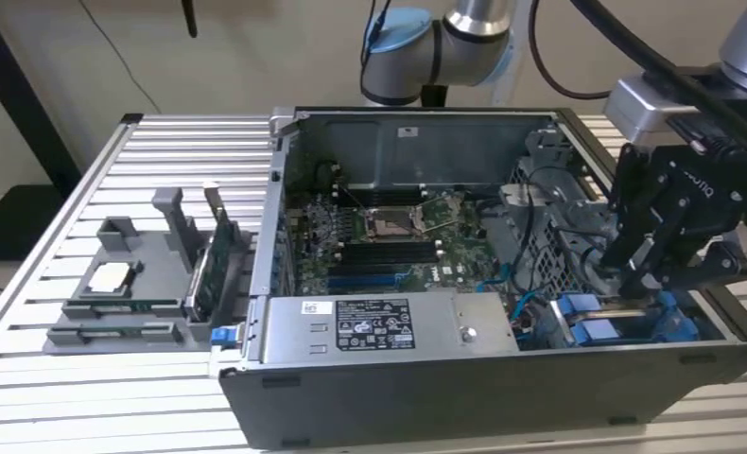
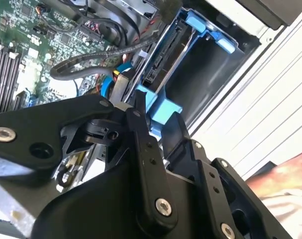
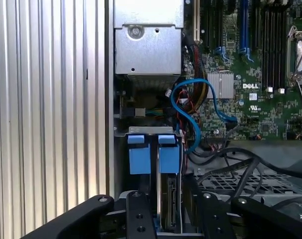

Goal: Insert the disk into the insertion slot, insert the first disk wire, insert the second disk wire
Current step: 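Insert the disk into the insertion slot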

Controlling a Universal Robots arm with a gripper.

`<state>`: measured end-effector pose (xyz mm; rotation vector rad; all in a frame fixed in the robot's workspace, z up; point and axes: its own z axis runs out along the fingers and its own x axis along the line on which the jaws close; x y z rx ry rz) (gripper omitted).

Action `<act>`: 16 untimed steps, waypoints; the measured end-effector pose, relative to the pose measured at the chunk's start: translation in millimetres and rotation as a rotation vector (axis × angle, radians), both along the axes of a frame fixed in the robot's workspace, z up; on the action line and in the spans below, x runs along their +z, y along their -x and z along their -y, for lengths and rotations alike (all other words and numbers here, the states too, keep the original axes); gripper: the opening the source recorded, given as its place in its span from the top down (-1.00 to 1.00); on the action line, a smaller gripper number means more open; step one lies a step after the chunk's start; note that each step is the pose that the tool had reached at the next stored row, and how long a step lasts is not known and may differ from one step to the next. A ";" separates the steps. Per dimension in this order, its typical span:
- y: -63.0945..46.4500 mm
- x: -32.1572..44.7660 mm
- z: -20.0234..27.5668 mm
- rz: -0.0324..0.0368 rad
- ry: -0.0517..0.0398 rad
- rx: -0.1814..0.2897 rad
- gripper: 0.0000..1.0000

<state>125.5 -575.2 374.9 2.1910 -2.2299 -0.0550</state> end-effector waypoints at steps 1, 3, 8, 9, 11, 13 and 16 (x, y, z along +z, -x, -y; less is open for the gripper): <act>0.0 2.5 -0.1 0.0000 0.0002 0.000 0.19; 0.0 6.7 -0.2 0.0000 0.0002 0.000 0.19; 0.0 15.1 -0.6 0.0000 0.0002 0.000 0.19; 0.1 16.6 -0.9 0.0000 0.0002 0.000 0.19; 0.4 17.5 -1.8 0.0011 -0.0002 0.000 0.19; 1.3 17.6 -3.7 0.0051 -0.0001 0.000 0.19; 1.4 18.6 -6.5 0.0077 0.0001 0.000 0.19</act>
